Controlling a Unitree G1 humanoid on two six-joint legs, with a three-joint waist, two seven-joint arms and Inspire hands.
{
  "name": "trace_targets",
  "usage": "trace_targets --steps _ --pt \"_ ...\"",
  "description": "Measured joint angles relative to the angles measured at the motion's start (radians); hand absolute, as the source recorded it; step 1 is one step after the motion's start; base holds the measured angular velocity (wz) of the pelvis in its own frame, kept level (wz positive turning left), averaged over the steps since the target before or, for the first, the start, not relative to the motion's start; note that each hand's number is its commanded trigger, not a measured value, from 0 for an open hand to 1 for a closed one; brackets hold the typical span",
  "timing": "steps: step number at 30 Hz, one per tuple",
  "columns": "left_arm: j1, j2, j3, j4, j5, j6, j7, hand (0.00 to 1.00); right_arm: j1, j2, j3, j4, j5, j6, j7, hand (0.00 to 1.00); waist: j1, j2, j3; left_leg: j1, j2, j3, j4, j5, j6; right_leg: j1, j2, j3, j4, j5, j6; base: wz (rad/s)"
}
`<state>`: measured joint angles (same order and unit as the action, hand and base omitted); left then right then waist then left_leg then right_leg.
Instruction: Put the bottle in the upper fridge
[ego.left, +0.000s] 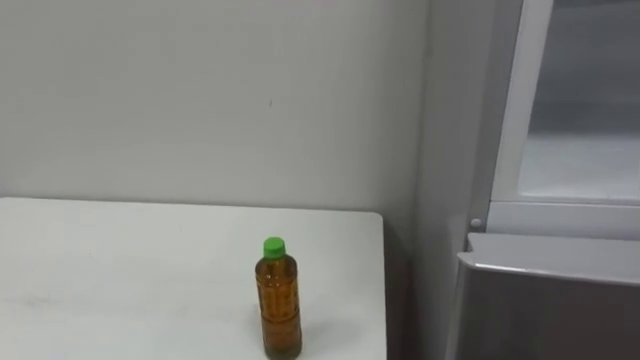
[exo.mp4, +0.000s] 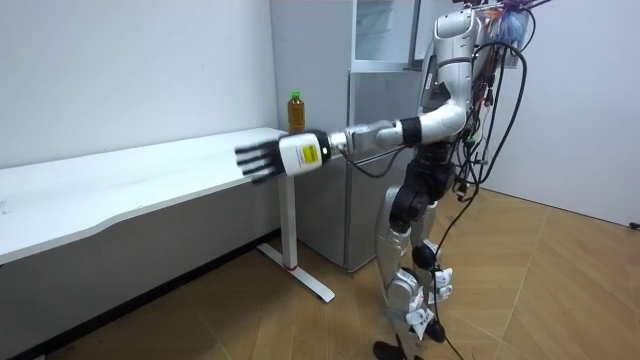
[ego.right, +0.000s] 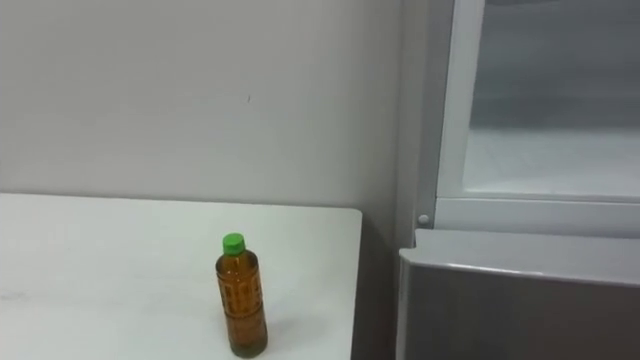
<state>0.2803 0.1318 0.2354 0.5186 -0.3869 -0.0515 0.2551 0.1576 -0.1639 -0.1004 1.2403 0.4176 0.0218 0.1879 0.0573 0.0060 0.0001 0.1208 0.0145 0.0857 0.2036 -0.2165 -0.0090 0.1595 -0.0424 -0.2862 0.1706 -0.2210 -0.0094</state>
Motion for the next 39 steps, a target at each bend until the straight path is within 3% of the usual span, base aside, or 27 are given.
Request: trace_targets --steps 6,15,21,24,29,34,39 --pt "0.003 0.004 -0.034 0.169 0.013 -0.01 -0.048 0.0 -0.005 -0.004 0.002 -0.001 -0.019 -0.013 0.003 0.0 -0.001 -0.007 0.0054 0.011 0.001 0.016 0.0 -0.006 0.004 0.013 -0.001 0.007 -0.003 -0.001 0.002 -0.04" --pt "0.021 0.005 -0.092 0.355 0.065 0.014 -0.13 0.0 -0.008 -0.004 0.045 0.001 -0.03 -0.009 -0.005 0.0 -0.007 -0.005 0.0066 0.007 0.004 0.02 0.001 -0.016 0.004 0.014 0.008 0.009 -0.003 -0.001 0.002 -0.01" --pt "0.018 0.005 -0.101 0.497 0.117 0.057 -0.153 0.0 -0.014 -0.006 0.06 0.001 -0.031 -0.006 -0.012 0.0 -0.024 -0.002 0.0058 0.008 0.003 0.021 -0.002 -0.016 0.004 0.014 0.008 0.013 -0.005 -0.002 0.004 0.0" --pt "0.018 0.005 -0.1 0.512 0.136 0.075 -0.165 0.0 -0.013 -0.004 0.06 0.001 -0.032 -0.005 -0.021 0.0 -0.027 -0.003 0.006 0.008 0.003 0.027 -0.002 -0.016 0.004 0.013 0.003 0.018 -0.005 -0.003 0.004 -0.02" --pt "0.016 0.006 -0.104 0.523 0.283 0.077 -0.185 0.0 -0.014 -0.001 0.06 0.0 -0.039 -0.005 -0.025 0.0 -0.034 -0.006 0.0052 0.009 0.002 0.029 -0.001 -0.016 0.004 0.012 0.004 0.032 -0.004 -0.003 0.004 -0.01" --pt "0.014 0.009 -0.14 0.523 0.384 0.103 -0.208 0.0 -0.02 -0.001 0.071 -0.001 -0.039 -0.006 -0.034 0.0 -0.044 -0.008 0.0013 -0.006 0.003 0.03 0.0 -0.016 0.004 -0.005 0.009 0.04 -0.003 -0.001 0.003 0.0" --pt "0.004 0.008 -0.143 0.523 0.438 0.121 -0.209 0.0 -0.025 0.001 0.08 -0.001 -0.035 -0.007 -0.046 0.0 -0.054 -0.008 0.001 -0.008 0.003 0.03 0.001 -0.016 0.004 -0.005 0.007 0.04 -0.006 -0.002 0.003 0.0"
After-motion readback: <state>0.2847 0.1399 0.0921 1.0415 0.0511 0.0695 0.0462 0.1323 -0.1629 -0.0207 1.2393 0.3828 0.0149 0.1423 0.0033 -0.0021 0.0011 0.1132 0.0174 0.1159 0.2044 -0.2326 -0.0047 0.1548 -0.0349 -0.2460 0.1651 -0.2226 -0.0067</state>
